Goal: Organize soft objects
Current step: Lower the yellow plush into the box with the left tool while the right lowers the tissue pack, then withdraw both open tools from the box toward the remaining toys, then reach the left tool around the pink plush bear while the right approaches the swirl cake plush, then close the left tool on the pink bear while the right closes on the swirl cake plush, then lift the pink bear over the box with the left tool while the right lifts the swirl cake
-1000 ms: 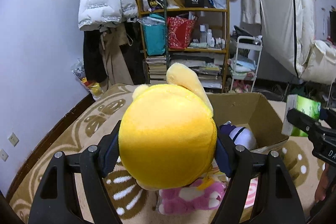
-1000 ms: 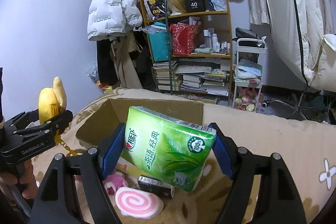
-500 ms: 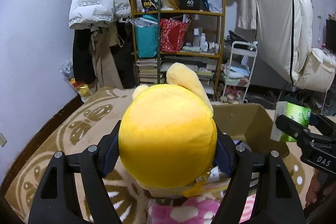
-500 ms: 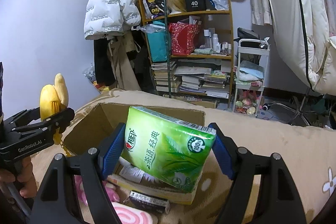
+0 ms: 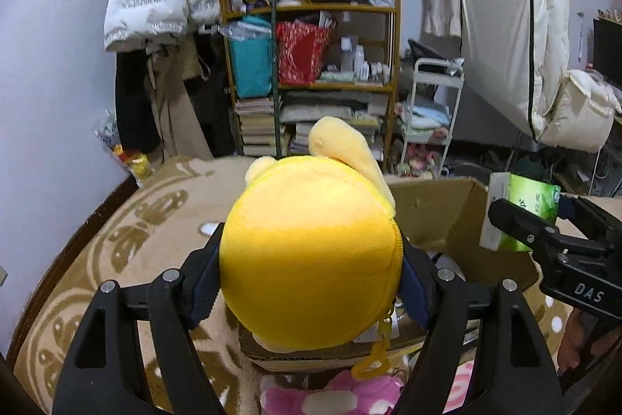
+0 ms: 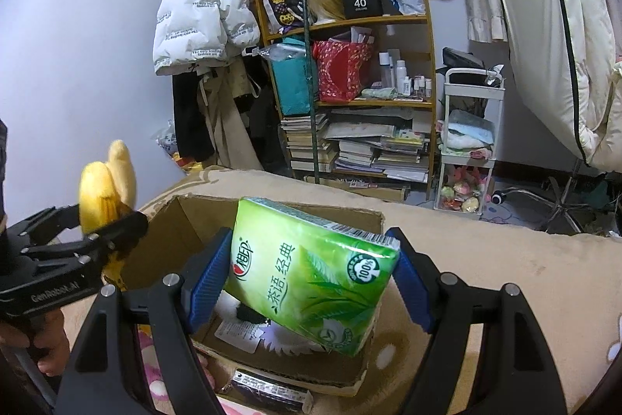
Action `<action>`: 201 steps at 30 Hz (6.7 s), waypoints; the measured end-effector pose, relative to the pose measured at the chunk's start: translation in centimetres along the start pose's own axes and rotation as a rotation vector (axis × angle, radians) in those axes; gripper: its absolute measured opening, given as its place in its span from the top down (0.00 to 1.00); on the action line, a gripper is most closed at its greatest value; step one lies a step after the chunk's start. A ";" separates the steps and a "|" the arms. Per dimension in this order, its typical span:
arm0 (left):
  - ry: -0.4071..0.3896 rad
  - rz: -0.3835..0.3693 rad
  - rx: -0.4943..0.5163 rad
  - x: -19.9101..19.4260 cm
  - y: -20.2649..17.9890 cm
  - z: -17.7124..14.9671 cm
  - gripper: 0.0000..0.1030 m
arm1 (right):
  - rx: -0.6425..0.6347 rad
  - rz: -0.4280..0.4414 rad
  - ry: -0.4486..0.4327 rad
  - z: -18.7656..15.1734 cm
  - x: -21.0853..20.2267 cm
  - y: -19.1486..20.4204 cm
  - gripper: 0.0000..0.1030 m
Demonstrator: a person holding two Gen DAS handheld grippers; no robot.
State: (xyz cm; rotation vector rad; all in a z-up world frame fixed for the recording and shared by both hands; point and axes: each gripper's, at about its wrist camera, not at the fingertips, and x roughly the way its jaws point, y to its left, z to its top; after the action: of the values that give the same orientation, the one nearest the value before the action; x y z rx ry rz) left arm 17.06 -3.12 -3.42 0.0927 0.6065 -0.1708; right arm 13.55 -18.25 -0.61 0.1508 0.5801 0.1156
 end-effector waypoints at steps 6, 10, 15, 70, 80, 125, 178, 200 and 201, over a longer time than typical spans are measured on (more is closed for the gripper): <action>0.092 -0.023 -0.005 2.2 -0.1 -0.3 0.26 | -0.003 0.016 0.020 -0.7 0.7 0.2 0.20; 0.122 -0.009 0.001 2.8 -0.2 -0.6 0.24 | -0.008 0.019 0.033 -0.9 1.0 0.2 0.20; 0.122 0.019 0.011 2.8 -0.3 -1.0 0.12 | 0.016 0.016 0.056 -1.2 1.4 -0.3 0.19; 0.296 0.001 0.018 -7.1 0.8 -5.5 0.05 | 0.091 0.025 0.157 -4.6 -7.3 1.8 0.00; 0.404 -0.024 0.026 -3.6 0.0 -7.0 0.05 | 0.180 0.048 0.261 -5.7 -4.6 0.5 0.00; 0.662 -0.067 0.081 6.5 -1.5 -9.4 0.04 | 0.235 0.111 0.608 -11.1 4.5 2.6 0.06; 0.572 -0.032 0.091 2.6 -3.5 -11.1 0.37 | 0.156 0.071 0.415 -8.5 -2.4 1.5 0.43; 0.218 0.063 0.139 -5.7 -4.4 -8.2 0.51 | 0.168 0.092 0.221 -5.9 -6.4 1.5 0.43; 0.197 0.066 0.133 -6.2 -4.1 -8.1 0.51 | 0.156 0.088 0.200 -5.6 -6.8 1.7 0.43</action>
State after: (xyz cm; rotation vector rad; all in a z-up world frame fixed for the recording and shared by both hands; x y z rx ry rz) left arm 6.81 -5.24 -6.62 0.2604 0.7875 -0.1393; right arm 4.67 -17.02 -1.28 0.3190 0.7825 0.1721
